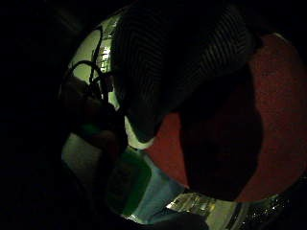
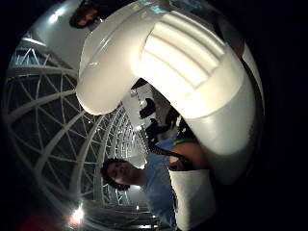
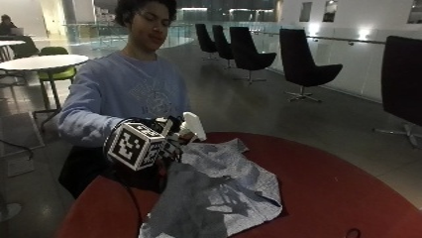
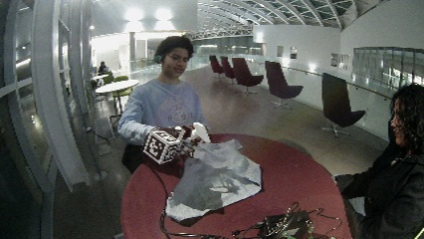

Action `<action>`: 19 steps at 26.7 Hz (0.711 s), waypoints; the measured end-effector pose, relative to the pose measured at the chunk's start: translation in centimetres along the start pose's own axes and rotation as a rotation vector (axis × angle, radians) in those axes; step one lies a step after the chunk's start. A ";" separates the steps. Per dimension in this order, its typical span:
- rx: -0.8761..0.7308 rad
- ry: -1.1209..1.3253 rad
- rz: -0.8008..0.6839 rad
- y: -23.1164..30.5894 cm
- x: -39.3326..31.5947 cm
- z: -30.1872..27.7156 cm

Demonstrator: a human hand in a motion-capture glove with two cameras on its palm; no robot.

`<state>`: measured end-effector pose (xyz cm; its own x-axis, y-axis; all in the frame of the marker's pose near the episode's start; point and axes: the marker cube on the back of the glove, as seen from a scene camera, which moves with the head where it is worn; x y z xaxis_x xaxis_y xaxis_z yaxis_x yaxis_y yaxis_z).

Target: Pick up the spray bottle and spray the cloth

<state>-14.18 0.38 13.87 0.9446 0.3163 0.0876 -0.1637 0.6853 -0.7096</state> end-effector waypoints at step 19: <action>0.037 -0.046 -0.134 -1.1 -3.4 1.1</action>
<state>-17.49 -0.72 15.12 0.9449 0.2495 0.2120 -0.0483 0.7466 -0.6635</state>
